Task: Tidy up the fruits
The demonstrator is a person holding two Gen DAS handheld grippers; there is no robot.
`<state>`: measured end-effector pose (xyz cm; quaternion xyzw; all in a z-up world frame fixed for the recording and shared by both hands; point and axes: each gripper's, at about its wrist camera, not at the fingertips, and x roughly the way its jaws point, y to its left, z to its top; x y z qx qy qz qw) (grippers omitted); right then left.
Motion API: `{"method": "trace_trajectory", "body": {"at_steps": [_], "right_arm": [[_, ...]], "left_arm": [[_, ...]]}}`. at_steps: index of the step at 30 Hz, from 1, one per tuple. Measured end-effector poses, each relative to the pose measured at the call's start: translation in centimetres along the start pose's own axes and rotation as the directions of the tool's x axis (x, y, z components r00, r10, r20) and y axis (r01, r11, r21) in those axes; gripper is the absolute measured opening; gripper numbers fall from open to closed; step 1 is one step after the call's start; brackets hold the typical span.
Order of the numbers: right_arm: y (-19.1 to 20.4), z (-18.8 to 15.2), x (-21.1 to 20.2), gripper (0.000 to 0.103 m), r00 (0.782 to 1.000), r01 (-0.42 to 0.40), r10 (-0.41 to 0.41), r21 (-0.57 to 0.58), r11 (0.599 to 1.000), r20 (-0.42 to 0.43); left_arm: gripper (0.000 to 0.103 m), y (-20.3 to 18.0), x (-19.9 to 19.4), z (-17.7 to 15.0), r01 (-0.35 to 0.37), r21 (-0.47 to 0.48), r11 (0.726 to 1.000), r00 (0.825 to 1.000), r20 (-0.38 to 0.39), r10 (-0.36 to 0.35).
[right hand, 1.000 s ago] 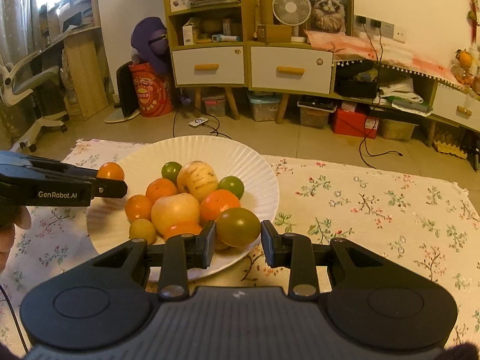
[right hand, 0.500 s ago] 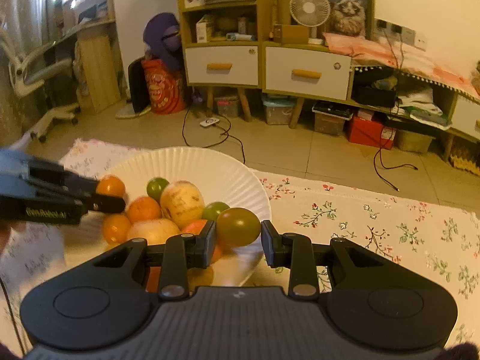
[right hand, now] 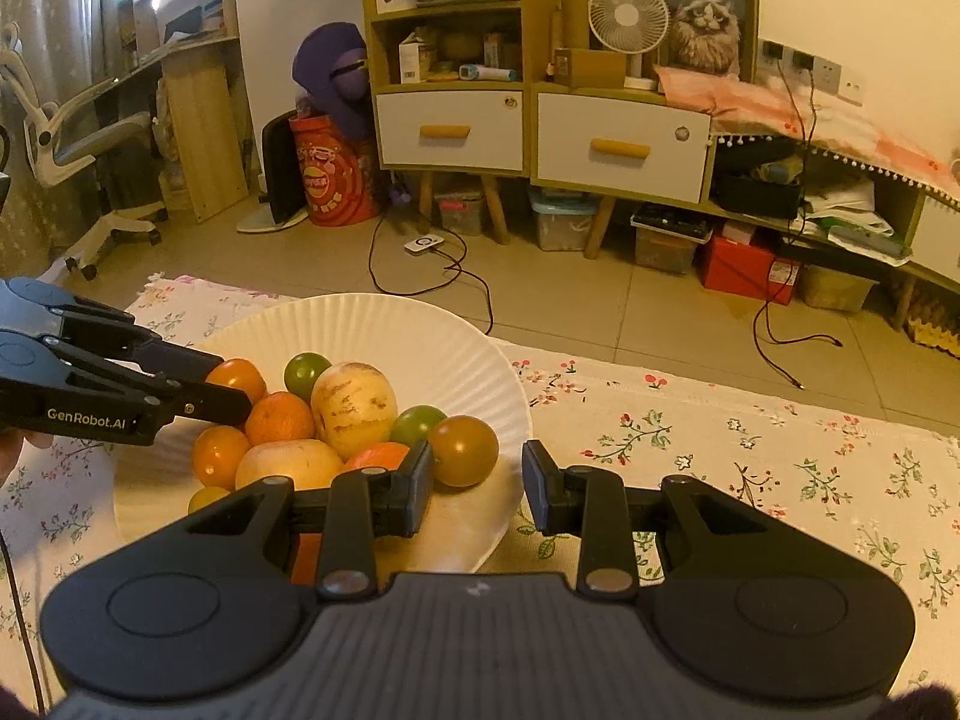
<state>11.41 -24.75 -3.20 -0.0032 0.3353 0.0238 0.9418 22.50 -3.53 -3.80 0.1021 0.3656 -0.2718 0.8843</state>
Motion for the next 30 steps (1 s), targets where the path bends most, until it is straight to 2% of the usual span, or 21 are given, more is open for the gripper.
{"method": "trace_trajectory", "body": {"at_steps": [4, 8, 18, 20, 30], "right_arm": [[0.0, 0.3, -0.3, 0.031, 1.000, 0.007, -0.007, 0.000, 1.000, 0.006], [0.0, 0.7, -1.0, 0.039, 1.000, 0.020, -0.020, 0.001, 1.000, 0.008], [0.6, 1.0, -3.4, 0.056, 0.998, 0.052, -0.052, -0.007, 0.999, 0.023], [0.7, 0.9, -4.0, 0.060, 0.998, 0.061, -0.061, -0.007, 0.998, 0.027], [1.3, 0.0, -6.0, 0.074, 0.995, 0.095, -0.095, -0.002, 0.995, 0.019]], "left_arm": [[0.027, 0.1, -0.4, 0.2, -0.022, -0.008, 1.000, 1.000, 0.009, 0.022], [0.039, 0.2, -1.4, 0.4, -0.050, -0.026, 0.998, 0.998, 0.026, 0.051], [0.058, 0.0, -3.8, -0.4, -0.096, -0.054, 0.994, 0.995, 0.032, 0.098], [0.065, -0.1, -4.3, -0.6, -0.107, -0.056, 0.993, 0.993, 0.035, 0.109], [0.081, -0.7, -6.9, -2.0, -0.133, -0.067, 0.989, 0.990, 0.037, 0.136]]}}
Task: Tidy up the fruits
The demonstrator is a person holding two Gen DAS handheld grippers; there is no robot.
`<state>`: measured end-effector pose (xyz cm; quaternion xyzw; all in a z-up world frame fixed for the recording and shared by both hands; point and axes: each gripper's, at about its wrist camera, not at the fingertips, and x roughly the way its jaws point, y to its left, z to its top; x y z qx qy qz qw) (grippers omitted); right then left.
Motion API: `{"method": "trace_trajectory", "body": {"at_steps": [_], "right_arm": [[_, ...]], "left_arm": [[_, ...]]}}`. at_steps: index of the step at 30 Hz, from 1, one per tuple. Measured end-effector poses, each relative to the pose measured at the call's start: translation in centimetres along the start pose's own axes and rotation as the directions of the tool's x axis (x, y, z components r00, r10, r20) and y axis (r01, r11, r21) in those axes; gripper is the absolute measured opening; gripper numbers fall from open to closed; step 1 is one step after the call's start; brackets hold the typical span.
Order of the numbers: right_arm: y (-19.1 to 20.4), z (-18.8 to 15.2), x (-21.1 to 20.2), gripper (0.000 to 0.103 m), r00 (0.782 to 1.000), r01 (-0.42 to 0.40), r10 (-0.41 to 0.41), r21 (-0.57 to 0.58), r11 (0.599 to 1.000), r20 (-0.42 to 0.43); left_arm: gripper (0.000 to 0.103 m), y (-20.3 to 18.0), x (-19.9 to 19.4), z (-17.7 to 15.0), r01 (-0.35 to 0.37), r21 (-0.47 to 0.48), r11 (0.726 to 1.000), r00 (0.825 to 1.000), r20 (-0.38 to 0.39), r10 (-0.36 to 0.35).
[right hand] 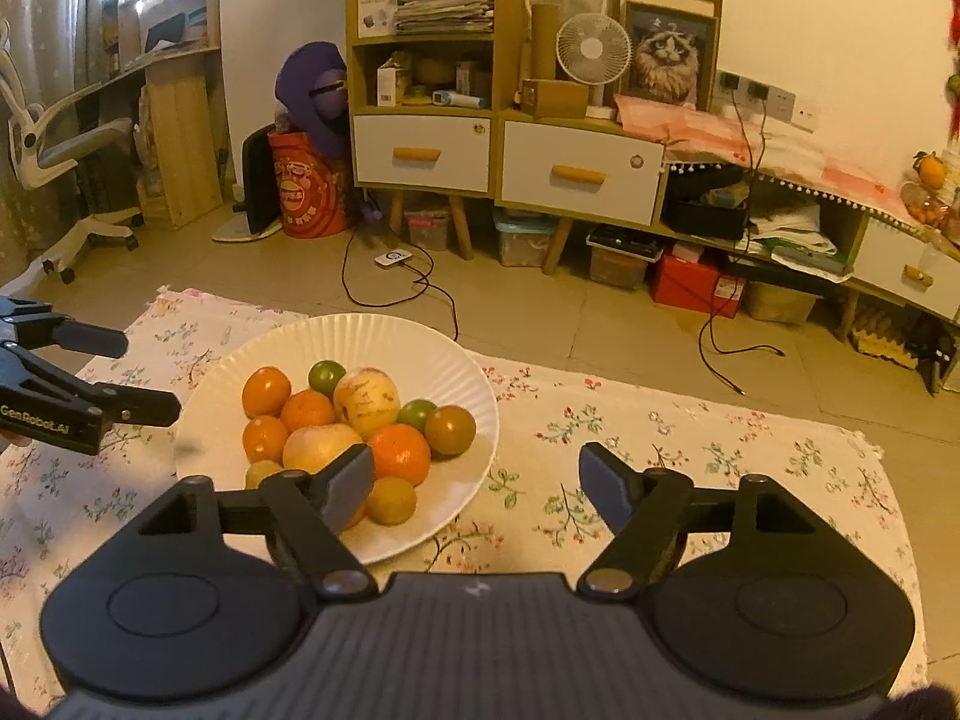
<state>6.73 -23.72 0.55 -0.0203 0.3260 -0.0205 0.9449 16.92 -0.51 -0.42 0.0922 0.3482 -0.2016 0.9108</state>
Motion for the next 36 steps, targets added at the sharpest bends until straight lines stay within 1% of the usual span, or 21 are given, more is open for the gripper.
{"method": "trace_trajectory", "body": {"at_steps": [2, 8, 14, 23, 29, 33, 36], "right_arm": [[0.0, -0.1, -0.3, 0.078, 1.000, 0.009, -0.009, 0.010, 1.000, -0.004], [0.3, -1.0, -1.3, 0.085, 0.999, 0.035, -0.034, 0.033, 0.999, -0.016], [1.1, -2.1, -2.2, 0.087, 0.996, 0.078, -0.075, 0.059, 0.995, -0.053], [2.9, -3.6, -3.1, 0.090, 0.991, 0.085, -0.079, 0.052, 0.995, -0.104], [3.9, -4.4, -4.0, 0.092, 0.987, 0.108, -0.100, 0.055, 0.993, -0.127], [4.4, -4.7, -4.4, 0.092, 0.984, 0.125, -0.114, 0.071, 0.990, -0.136], [4.6, -4.8, -4.8, 0.095, 0.981, 0.145, -0.133, 0.080, 0.986, -0.138]], "left_arm": [[0.084, -0.1, -0.4, -0.3, -0.004, -0.002, 1.000, 1.000, -0.002, 0.004], [0.090, -0.4, -1.7, -1.8, -0.027, -0.033, 0.999, 1.000, -0.018, 0.026], [0.091, -0.9, -2.6, -3.1, -0.057, -0.069, 0.996, 0.997, -0.049, 0.054], [0.091, -1.7, -3.7, -4.9, -0.088, -0.139, 0.986, 0.992, -0.100, 0.075], [0.091, -2.4, -4.7, -5.6, -0.096, -0.174, 0.980, 0.991, -0.106, 0.078], [0.091, -3.0, -5.3, -5.6, -0.120, -0.183, 0.976, 0.989, -0.108, 0.102], [0.091, -3.5, -5.9, -5.5, -0.129, -0.186, 0.974, 0.988, -0.105, 0.111]]}}
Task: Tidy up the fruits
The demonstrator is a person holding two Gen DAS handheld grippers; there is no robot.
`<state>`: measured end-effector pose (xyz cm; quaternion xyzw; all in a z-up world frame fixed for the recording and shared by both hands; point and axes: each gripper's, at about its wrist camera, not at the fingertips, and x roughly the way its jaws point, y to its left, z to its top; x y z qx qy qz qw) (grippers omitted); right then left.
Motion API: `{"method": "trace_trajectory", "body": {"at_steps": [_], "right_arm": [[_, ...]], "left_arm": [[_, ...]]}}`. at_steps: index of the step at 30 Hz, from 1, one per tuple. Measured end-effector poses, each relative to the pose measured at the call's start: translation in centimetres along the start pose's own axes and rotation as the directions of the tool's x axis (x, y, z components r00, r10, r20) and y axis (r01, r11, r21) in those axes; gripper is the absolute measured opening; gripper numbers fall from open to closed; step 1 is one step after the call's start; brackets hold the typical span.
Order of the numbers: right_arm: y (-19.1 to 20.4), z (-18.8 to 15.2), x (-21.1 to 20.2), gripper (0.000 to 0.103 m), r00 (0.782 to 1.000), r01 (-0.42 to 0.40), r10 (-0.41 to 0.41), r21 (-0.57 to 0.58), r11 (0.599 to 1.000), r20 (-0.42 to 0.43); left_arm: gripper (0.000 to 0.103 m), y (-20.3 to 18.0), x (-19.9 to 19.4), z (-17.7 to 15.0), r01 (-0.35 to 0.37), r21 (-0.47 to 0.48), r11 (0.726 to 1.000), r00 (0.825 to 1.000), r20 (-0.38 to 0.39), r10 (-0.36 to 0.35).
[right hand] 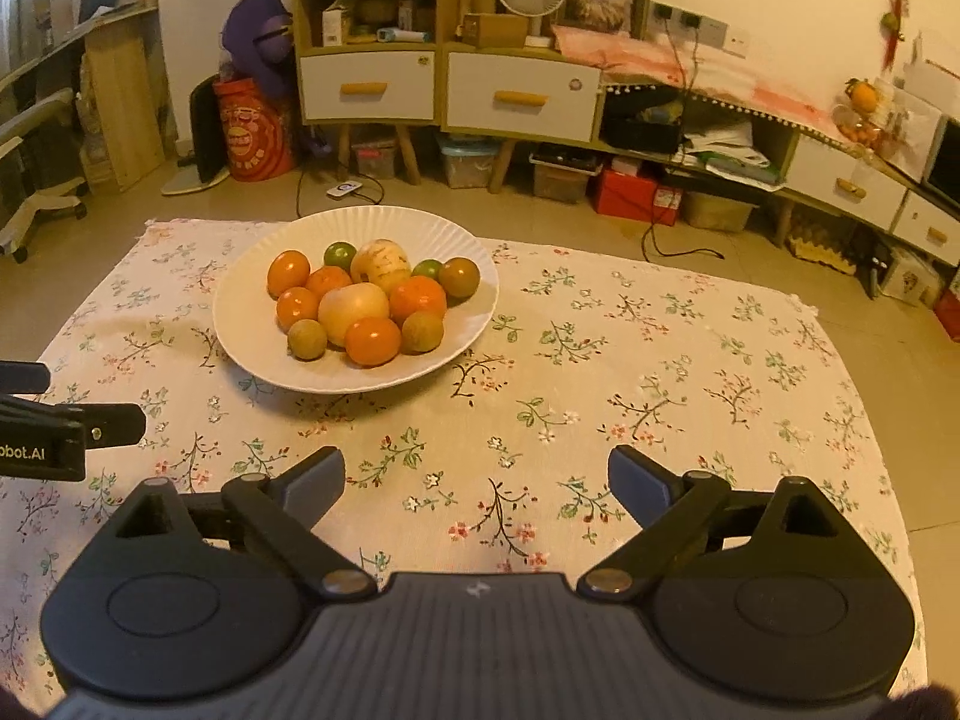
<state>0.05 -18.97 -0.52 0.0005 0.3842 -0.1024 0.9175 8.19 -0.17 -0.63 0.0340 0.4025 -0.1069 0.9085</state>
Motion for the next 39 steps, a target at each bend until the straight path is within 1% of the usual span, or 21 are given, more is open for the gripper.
{"method": "trace_trajectory", "body": {"at_steps": [4, 9, 14, 19, 23, 26, 39], "right_arm": [[0.3, 0.1, -0.3, 0.097, 1.000, 0.030, -0.030, 0.002, 1.000, 0.005], [0.8, 0.6, -0.2, 0.098, 0.999, 0.046, -0.045, 0.007, 0.999, -0.007], [1.0, 1.2, -0.3, 0.101, 0.997, 0.073, -0.072, 0.012, 0.997, -0.035], [0.5, 1.4, -0.2, 0.102, 0.995, 0.077, -0.072, 0.054, 0.996, -0.075], [0.6, 1.4, 0.0, 0.102, 0.993, 0.077, -0.071, 0.061, 0.995, -0.095], [0.8, 1.4, -0.1, 0.102, 0.993, 0.070, -0.063, 0.060, 0.996, -0.102], [1.0, 1.5, 0.1, 0.102, 0.993, 0.057, -0.050, 0.057, 0.997, -0.109]], "left_arm": [[0.091, -0.6, -0.3, 0.1, -0.007, 0.008, 1.000, 1.000, -0.018, 0.007], [0.091, -1.4, -0.5, 0.5, -0.040, 0.025, 0.999, 0.998, -0.038, 0.041], [0.091, -1.9, -0.9, 1.0, -0.059, 0.015, 0.998, 0.997, -0.054, 0.060], [0.091, -2.4, -0.9, 1.1, -0.075, 0.010, 0.997, 0.994, -0.076, 0.075], [0.091, -2.5, -1.1, 1.1, -0.091, 0.016, 0.996, 0.993, -0.073, 0.092], [0.091, -2.6, -1.3, 1.1, -0.100, 0.022, 0.995, 0.993, -0.069, 0.101], [0.091, -2.7, -1.0, 1.0, -0.086, 0.020, 0.996, 0.992, -0.096, 0.088]]}}
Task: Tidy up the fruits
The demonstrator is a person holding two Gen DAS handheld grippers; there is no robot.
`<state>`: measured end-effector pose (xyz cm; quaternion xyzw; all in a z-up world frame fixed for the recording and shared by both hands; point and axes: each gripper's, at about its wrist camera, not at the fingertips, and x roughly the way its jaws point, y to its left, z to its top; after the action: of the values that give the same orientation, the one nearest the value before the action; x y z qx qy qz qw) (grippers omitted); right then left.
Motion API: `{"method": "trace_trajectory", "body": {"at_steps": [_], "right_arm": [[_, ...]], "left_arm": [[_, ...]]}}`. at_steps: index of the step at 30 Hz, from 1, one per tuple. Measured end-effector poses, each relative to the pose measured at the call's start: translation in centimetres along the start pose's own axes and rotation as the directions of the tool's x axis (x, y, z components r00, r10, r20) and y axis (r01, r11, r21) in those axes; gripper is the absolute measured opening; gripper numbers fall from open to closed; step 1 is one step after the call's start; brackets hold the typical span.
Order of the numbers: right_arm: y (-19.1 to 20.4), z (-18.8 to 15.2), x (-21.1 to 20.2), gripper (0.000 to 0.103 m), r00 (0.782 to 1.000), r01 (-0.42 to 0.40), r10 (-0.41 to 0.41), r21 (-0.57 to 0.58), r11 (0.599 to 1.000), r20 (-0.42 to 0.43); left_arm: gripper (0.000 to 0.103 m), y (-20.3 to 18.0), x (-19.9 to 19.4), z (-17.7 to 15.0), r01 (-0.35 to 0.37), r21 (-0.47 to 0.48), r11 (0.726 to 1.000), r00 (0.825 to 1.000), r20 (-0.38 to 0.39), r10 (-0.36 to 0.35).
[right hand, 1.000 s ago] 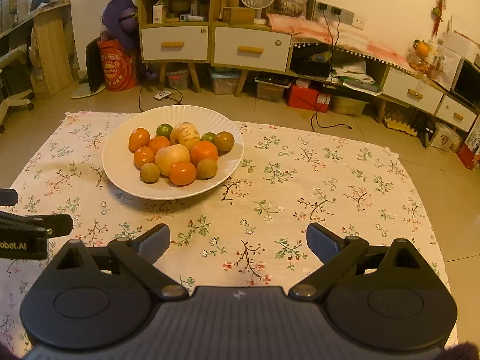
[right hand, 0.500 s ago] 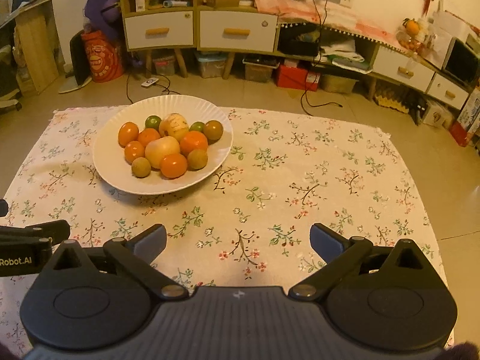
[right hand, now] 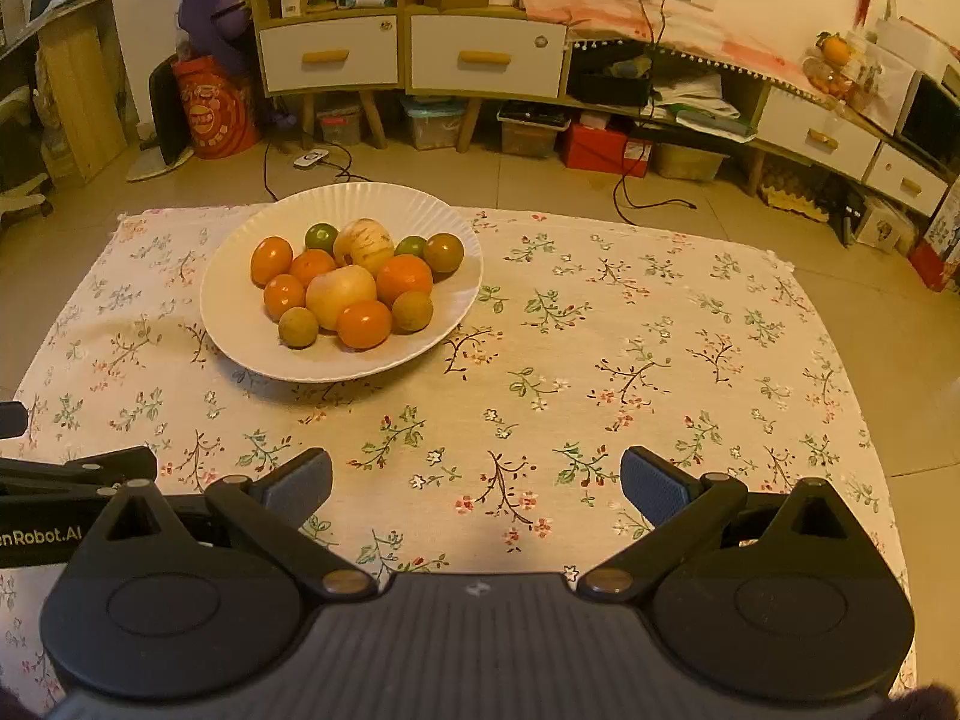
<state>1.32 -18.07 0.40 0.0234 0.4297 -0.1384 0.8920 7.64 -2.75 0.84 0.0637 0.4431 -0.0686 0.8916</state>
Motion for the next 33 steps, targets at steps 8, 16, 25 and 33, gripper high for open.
{"method": "trace_trajectory", "body": {"at_steps": [8, 16, 25, 33], "right_arm": [[0.11, -0.01, -0.03, 0.102, 1.000, 0.002, -0.002, -0.002, 1.000, -0.001], [0.11, 0.00, -0.03, 0.103, 1.000, 0.001, -0.001, -0.003, 1.000, -0.001], [0.12, 0.01, -0.05, 0.103, 1.000, 0.001, -0.001, -0.003, 1.000, -0.002], [0.13, -0.01, 0.00, 0.103, 1.000, 0.001, -0.001, -0.004, 1.000, -0.003]], "left_arm": [[0.091, -0.08, -0.02, -0.03, -0.003, 0.001, 1.000, 1.000, 0.001, 0.003], [0.091, -0.07, 0.00, -0.04, -0.004, 0.004, 1.000, 1.000, -0.001, 0.004], [0.091, -0.08, 0.00, -0.05, -0.004, 0.003, 1.000, 1.000, -0.001, 0.004], [0.091, -0.11, -0.03, 0.00, -0.003, 0.004, 1.000, 1.000, -0.003, 0.003]]}}
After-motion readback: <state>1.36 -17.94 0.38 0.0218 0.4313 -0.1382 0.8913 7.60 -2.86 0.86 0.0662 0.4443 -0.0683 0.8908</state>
